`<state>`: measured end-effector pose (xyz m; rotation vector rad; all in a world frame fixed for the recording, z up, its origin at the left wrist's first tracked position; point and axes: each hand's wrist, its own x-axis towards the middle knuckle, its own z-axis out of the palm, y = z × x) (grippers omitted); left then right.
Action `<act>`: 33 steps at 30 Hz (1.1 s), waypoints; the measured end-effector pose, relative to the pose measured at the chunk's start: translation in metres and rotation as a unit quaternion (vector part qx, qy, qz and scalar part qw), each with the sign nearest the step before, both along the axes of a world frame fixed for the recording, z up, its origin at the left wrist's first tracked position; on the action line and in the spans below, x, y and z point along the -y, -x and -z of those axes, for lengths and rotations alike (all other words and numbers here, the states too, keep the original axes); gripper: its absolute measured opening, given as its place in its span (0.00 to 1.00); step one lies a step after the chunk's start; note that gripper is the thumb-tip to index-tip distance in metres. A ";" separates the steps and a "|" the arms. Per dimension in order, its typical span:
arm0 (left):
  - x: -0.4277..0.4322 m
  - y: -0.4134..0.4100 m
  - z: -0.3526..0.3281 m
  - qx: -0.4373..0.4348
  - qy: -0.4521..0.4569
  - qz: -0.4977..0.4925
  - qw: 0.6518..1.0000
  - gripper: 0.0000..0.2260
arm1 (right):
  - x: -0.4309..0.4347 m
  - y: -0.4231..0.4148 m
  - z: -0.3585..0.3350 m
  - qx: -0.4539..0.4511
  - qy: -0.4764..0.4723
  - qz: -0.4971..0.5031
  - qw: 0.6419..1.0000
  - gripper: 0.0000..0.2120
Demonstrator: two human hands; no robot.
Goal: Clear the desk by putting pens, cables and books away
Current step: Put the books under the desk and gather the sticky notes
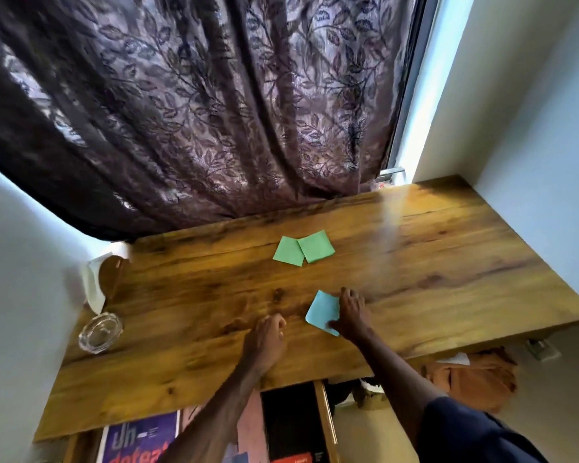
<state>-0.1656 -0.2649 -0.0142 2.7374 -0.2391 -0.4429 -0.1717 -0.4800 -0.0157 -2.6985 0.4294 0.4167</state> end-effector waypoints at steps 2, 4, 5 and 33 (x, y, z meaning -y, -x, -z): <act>0.010 -0.019 0.001 -0.003 -0.019 -0.008 1.000 0.12 | 0.006 -0.009 0.013 -0.021 -0.012 0.011 1.000 0.45; 0.019 -0.038 0.002 0.001 -0.030 -0.012 0.999 0.12 | 0.013 -0.016 0.020 -0.024 -0.055 0.034 0.998 0.40; 0.025 -0.046 0.002 0.003 -0.036 -0.012 0.999 0.12 | 0.017 -0.019 0.023 -0.024 -0.076 0.036 0.996 0.37; 0.102 -0.222 0.047 -0.064 -0.047 -0.159 0.984 0.51 | 0.022 -0.031 0.105 0.238 -0.362 0.257 0.864 0.09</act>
